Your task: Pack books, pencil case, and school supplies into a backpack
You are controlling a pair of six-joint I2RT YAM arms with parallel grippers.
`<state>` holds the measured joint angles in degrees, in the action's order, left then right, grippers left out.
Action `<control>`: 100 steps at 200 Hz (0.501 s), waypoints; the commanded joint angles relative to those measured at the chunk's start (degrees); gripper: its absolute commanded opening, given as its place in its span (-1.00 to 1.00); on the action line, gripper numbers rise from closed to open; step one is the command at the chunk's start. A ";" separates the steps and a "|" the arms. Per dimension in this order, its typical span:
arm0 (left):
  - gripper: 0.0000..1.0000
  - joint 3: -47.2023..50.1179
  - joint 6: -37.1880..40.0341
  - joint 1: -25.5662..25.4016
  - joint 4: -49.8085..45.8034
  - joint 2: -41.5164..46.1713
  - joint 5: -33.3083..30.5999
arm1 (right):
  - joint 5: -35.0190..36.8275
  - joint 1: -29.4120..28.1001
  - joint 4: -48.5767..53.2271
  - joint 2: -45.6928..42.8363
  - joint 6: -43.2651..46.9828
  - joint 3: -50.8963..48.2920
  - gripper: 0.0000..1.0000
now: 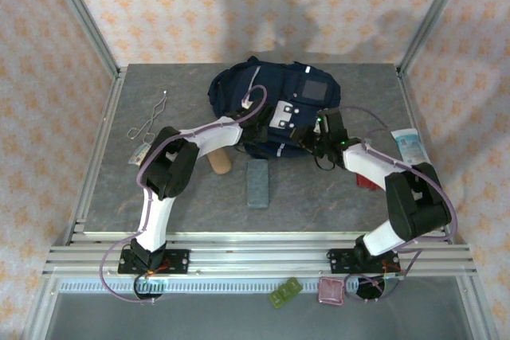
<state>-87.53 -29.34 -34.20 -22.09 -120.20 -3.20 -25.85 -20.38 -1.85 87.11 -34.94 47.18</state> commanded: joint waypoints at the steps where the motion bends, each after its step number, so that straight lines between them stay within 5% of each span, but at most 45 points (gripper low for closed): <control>1: -1.00 -0.44 4.27 -0.31 -1.02 3.10 5.60 | -3.48 -2.35 -4.30 2.55 -2.03 2.39 -0.21; 51: -1.00 -4.38 9.37 -1.81 -3.14 5.07 9.17 | 1.58 -1.41 -2.98 11.17 -6.06 6.28 -0.28; 100: -1.00 -3.47 15.18 -1.51 -6.96 4.71 0.26 | 10.51 5.96 1.09 12.82 -9.27 3.59 -0.31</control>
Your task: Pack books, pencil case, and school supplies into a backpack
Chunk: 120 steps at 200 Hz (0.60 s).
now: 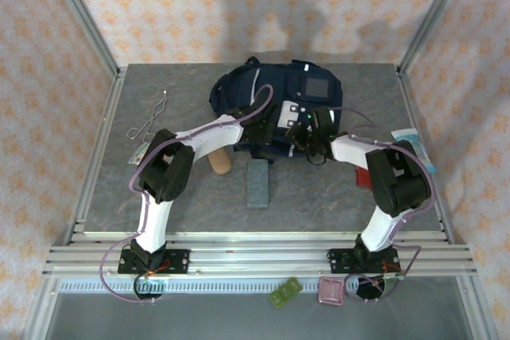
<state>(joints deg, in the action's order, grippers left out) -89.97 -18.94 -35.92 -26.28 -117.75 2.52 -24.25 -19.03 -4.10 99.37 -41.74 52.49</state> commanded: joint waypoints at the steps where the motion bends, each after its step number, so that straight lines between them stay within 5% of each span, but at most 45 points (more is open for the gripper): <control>1: -1.00 -0.97 4.87 0.27 -2.83 2.27 -5.71 | 9.11 4.70 3.41 0.47 -2.47 -1.79 -0.31; 42: -1.00 1.51 6.46 2.94 -4.55 2.70 -17.43 | 12.66 7.75 4.77 -0.94 -1.90 -2.83 -0.31; 120: -1.00 2.39 7.40 7.75 -4.48 9.74 -16.62 | 12.32 9.53 4.64 0.23 -1.17 -1.81 -0.31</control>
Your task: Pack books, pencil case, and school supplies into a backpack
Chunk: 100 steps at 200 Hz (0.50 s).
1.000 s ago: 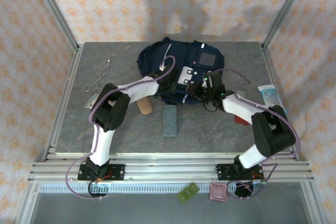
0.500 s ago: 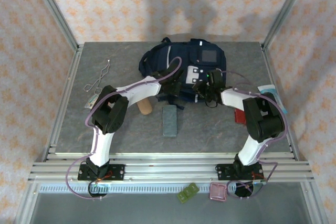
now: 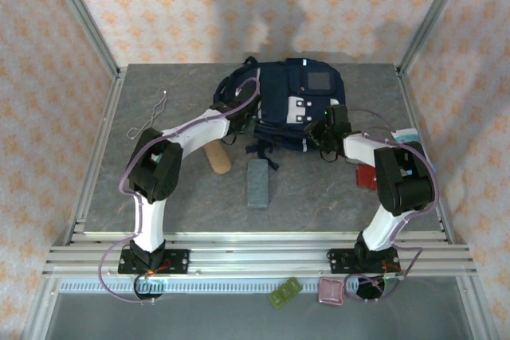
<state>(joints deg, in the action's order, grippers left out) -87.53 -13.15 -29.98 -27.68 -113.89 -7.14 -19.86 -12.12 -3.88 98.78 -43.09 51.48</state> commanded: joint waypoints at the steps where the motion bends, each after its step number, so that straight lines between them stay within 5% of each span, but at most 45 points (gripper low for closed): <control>1: -1.00 -0.03 1.62 1.78 -3.08 6.04 -6.72 | 7.87 2.58 4.37 0.81 0.24 -0.79 -0.31; 66: -1.00 -2.31 2.27 -5.92 0.24 7.55 7.49 | 8.32 2.80 9.11 -0.05 6.98 9.54 -0.29; 100: -1.00 -5.40 -0.20 -7.83 2.98 5.31 13.11 | 0.03 2.85 9.93 -5.12 6.33 9.94 -0.13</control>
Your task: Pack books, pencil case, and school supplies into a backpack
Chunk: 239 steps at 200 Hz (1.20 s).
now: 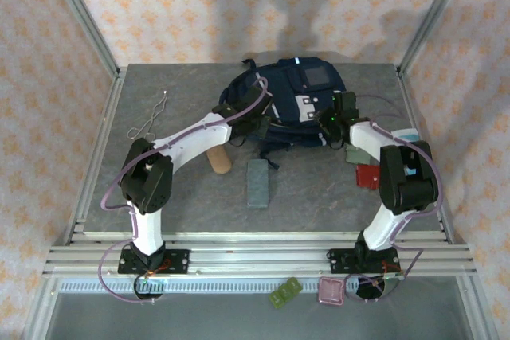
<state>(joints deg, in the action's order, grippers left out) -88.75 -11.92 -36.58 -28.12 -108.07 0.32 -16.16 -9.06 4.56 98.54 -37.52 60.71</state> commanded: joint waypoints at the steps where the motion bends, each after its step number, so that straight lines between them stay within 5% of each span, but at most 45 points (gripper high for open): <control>1: -1.00 -4.34 -1.43 -1.22 3.42 -0.57 5.74 | -3.99 -0.23 1.55 -5.09 0.64 0.59 -0.12; 30: -1.00 -5.97 -1.00 -2.40 3.49 -3.02 6.62 | -13.46 -0.26 -0.18 -12.04 -5.20 -5.79 0.20; 79: -1.00 -7.11 -0.14 -4.09 3.65 -3.72 7.03 | -27.81 -0.69 -15.47 -15.85 -23.21 -19.42 0.31; 178: -1.00 -2.24 0.15 -5.89 6.40 -1.62 9.43 | -22.51 -5.17 -24.20 -4.08 -28.42 -14.00 0.18; 239: -1.00 0.67 2.16 -5.66 5.90 -1.62 -0.30 | -17.80 -5.17 -23.90 -1.64 -25.90 -13.61 -0.90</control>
<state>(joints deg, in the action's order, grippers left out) -88.66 -11.62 -41.65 -24.34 -111.85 4.60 -39.59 -14.48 -18.37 96.82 -64.77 47.11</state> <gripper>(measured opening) 0.054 0.116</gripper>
